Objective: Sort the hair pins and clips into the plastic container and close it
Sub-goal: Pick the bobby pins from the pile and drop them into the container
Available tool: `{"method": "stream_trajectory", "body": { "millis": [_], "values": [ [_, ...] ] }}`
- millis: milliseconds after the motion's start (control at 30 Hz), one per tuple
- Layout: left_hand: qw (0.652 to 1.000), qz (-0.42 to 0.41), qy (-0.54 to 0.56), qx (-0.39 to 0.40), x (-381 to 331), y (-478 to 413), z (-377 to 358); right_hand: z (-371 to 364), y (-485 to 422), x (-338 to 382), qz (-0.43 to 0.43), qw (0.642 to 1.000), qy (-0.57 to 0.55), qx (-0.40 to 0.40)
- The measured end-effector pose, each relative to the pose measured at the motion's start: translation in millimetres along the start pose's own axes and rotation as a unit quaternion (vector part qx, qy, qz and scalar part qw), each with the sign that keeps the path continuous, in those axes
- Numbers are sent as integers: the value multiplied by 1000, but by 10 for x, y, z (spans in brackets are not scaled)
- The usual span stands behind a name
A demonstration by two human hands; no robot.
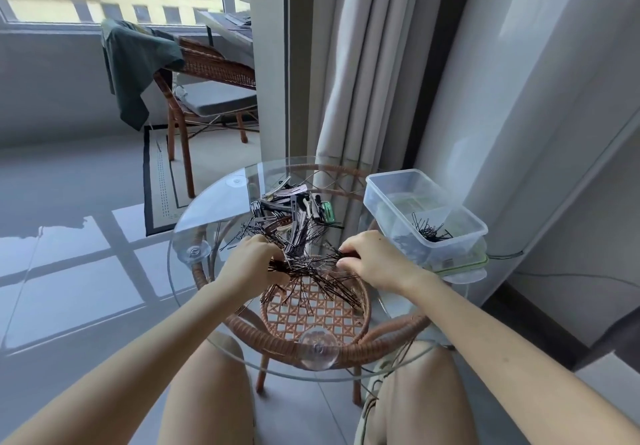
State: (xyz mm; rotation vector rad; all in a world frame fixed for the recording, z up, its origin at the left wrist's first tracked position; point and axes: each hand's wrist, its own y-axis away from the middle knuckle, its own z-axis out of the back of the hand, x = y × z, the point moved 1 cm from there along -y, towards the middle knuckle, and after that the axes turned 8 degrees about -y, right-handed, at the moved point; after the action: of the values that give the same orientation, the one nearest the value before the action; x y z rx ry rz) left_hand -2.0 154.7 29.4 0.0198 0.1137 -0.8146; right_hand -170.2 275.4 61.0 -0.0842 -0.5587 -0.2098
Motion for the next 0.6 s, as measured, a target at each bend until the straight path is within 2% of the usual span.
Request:
{"method": "stream_trajectory", "body": {
  "millis": [300,433,600],
  "values": [
    [996,-50,-60,32,-118,-18,75,732,107,-62,-10,994,-97,-44],
    [994,-50,-72,61,-148,-54,140,1144,123,-311,-38,994,-80,-66],
    [995,-33,-77,57,-159,-110,194,1329,44,-791,-87,995,9,-51]
  ]
}}
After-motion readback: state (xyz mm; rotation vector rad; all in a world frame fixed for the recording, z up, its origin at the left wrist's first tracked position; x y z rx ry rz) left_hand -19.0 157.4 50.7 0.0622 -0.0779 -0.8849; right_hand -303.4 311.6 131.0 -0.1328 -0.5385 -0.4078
